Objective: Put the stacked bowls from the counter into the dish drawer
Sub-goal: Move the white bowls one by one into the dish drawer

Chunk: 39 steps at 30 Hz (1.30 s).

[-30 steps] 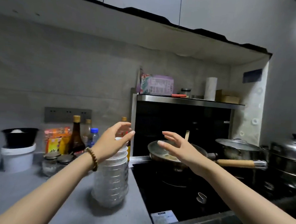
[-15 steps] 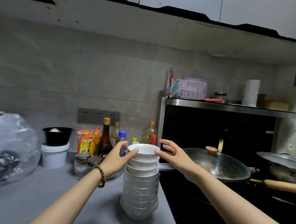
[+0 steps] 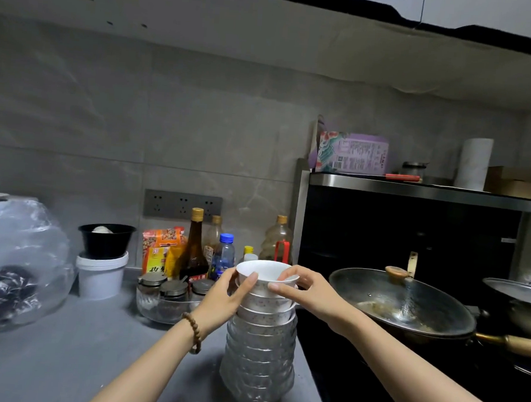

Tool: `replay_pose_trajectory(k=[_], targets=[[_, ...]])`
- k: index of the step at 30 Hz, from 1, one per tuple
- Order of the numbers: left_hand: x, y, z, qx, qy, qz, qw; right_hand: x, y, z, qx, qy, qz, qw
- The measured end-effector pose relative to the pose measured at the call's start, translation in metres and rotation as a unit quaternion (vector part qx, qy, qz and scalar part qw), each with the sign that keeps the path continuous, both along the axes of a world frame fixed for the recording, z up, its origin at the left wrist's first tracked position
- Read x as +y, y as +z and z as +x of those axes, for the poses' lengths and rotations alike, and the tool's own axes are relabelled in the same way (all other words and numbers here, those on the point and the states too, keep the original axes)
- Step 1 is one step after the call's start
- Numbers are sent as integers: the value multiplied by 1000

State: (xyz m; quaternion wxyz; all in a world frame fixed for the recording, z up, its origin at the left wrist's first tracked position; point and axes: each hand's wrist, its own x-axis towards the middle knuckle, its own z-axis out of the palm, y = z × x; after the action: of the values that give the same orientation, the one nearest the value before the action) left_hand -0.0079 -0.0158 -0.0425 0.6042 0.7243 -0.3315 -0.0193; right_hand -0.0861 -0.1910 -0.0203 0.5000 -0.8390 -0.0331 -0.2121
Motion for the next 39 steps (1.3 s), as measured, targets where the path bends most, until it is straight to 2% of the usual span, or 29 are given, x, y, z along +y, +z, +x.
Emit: replay_pose_trajectory(k=[16, 25, 28, 32, 39], targets=[[1, 2, -8, 38, -4, -18, 999, 4, -1, 2, -98, -39, 82, 991], [-9, 33, -43, -71, -12, -68, 995, 2, 38, -44, -152, 0, 138, 979], [-28, 47, -74, -111, -30, -118, 986, -7, 45, -76, -163, -14, 151, 975], [-67, 49, -115, -71, -137, -188, 970, -33, 40, -126, -151, -36, 170, 973], [-143, 1, -180, 25, -233, -163, 958, -97, -12, -215, -73, -91, 168, 979]])
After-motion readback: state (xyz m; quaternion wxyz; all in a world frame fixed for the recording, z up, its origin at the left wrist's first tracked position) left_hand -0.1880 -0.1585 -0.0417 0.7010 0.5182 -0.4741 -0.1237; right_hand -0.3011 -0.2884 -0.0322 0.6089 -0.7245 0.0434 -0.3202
